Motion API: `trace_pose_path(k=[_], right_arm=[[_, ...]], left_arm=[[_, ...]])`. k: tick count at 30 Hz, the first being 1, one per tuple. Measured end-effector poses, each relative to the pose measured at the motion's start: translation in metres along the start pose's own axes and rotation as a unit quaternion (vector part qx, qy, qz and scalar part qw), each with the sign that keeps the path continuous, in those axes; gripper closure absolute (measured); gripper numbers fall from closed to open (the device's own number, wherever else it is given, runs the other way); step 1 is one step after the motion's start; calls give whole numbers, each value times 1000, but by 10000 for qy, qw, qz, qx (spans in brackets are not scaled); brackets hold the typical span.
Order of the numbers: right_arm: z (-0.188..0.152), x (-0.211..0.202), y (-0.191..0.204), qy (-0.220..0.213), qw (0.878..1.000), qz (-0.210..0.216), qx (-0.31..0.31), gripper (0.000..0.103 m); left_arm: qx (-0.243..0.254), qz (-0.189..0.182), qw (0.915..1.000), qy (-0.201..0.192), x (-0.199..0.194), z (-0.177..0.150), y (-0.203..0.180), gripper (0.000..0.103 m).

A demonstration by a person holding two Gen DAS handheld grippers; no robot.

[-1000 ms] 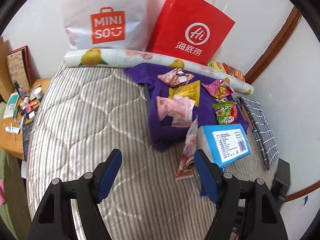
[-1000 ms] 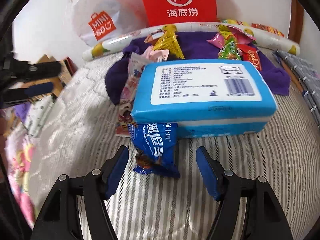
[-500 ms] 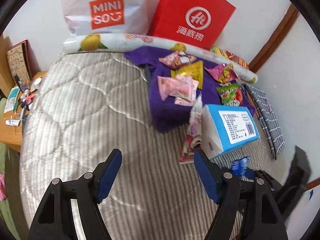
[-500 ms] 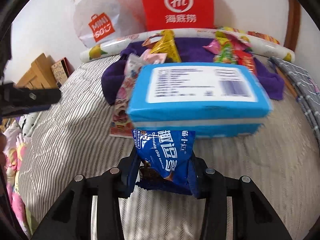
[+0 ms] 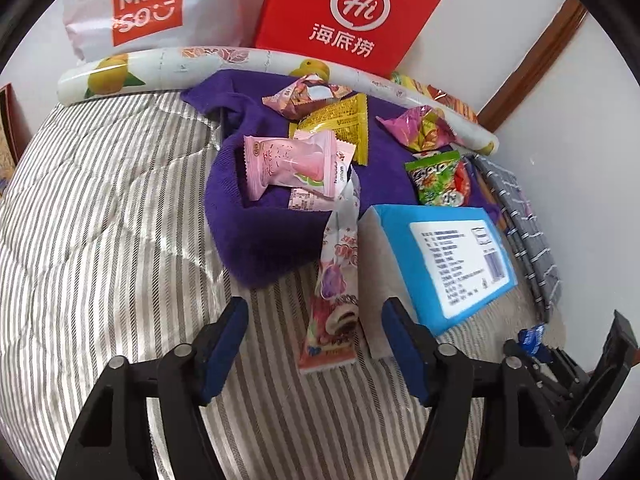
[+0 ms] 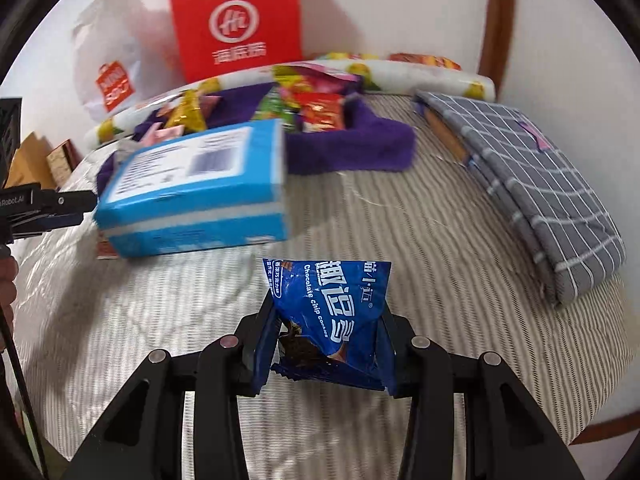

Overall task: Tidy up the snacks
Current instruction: 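Grasp the blue chocolate packet with the right tool while the left tool grasps the pink stick packet, then lift and carry both packets over the purple towel with both tools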

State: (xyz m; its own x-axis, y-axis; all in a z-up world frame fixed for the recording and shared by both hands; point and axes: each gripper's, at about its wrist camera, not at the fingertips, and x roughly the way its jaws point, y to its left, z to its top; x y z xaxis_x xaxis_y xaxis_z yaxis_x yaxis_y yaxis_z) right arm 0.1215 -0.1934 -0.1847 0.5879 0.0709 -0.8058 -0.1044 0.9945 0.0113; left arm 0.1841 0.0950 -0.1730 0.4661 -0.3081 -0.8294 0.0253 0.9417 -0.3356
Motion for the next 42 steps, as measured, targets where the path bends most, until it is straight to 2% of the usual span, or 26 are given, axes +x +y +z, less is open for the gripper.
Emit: trace_pose_path(k=[8, 11, 13, 22, 28, 31, 36, 38, 42], right_arm=[[-4, 17, -6, 60, 9999, 2, -86, 60], [-4, 19, -2, -84, 9998, -27, -163, 60], [-4, 19, -2, -113, 9998, -16, -165, 60], [-5, 17, 0, -126, 9998, -31, -172, 60], [-9, 5, 5, -178, 9997, 71, -155, 60], [-12, 1, 6, -244, 9995, 108, -138, 60], [-11, 7, 6, -272, 9993, -91, -253, 60], [-7, 12, 4, -269, 9993, -72, -237, 60], [-2, 22, -3, -265, 9996, 16, -139, 60]], left_arm=[[243, -41, 9997, 86, 20, 4, -8, 56], [326, 54, 9994, 131, 27, 3, -12, 69], [276, -69, 9995, 150, 27, 2, -11, 80], [223, -5, 9997, 136, -19, -19, -7, 81], [96, -51, 9991, 403, -41, -54, -5, 81], [79, 42, 9984, 565, -38, -66, -5, 81], [255, 576, 9963, 584, -21, -74, -10, 81], [243, 606, 9967, 488, -18, -74, -9, 80], [243, 492, 9982, 238, -17, -73, -9, 69]])
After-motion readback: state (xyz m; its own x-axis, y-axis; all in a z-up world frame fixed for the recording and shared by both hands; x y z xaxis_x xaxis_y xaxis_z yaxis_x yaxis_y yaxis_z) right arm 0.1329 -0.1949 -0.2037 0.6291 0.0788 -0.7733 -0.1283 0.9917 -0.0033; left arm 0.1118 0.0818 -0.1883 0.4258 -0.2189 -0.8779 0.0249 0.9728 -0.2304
